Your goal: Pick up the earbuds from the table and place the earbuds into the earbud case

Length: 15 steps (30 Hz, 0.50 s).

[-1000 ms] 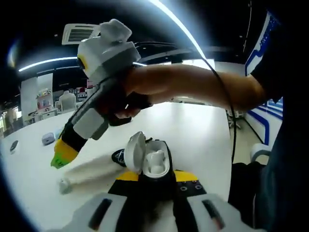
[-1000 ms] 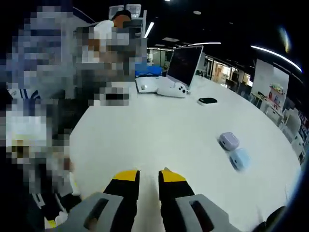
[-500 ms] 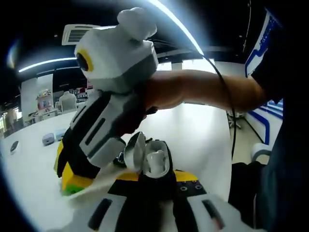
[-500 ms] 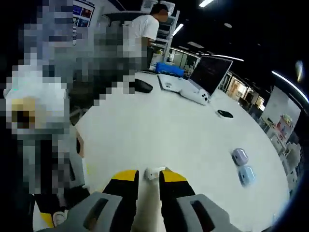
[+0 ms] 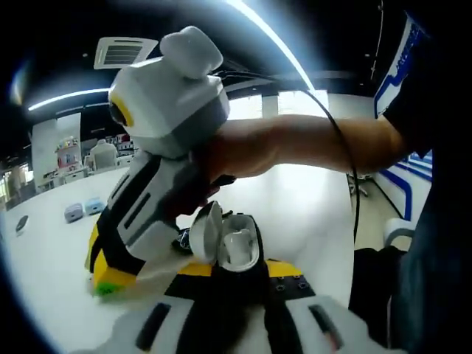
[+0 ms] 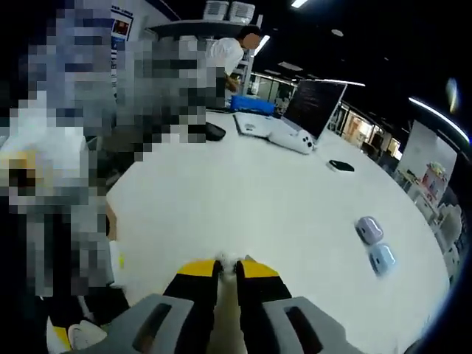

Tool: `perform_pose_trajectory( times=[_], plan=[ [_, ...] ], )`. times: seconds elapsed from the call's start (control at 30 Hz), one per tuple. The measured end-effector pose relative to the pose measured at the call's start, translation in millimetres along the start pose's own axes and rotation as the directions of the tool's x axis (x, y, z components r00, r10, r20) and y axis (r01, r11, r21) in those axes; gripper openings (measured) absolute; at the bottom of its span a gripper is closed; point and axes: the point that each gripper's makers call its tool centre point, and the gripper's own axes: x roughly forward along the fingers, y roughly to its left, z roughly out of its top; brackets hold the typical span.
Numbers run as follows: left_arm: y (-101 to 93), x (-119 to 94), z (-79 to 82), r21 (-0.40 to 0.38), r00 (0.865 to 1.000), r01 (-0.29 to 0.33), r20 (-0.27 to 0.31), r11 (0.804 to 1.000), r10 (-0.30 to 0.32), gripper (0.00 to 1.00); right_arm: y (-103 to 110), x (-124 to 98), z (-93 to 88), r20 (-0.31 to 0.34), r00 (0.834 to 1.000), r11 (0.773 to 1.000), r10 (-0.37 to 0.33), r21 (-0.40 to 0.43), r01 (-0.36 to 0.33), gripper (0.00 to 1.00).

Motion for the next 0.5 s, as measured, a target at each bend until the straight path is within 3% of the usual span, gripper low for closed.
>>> perform_pose_trajectory(
  times=[0.37, 0.5],
  plan=[
    [-0.6, 0, -0.1, 0.0, 1.0, 0.0, 0.0, 1.0, 0.0, 0.24, 1, -6, -1.9, 0.017, 1.0, 0.998, 0.014, 0.058, -0.015, 0.05],
    [-0.6, 0, -0.1, -0.002, 1.0, 0.0, -0.001, 1.0, 0.0, 0.24, 4, -14, 2.6, 0.058, 0.998, 0.988, 0.038, 0.15, -0.046, 0.05]
  ],
)
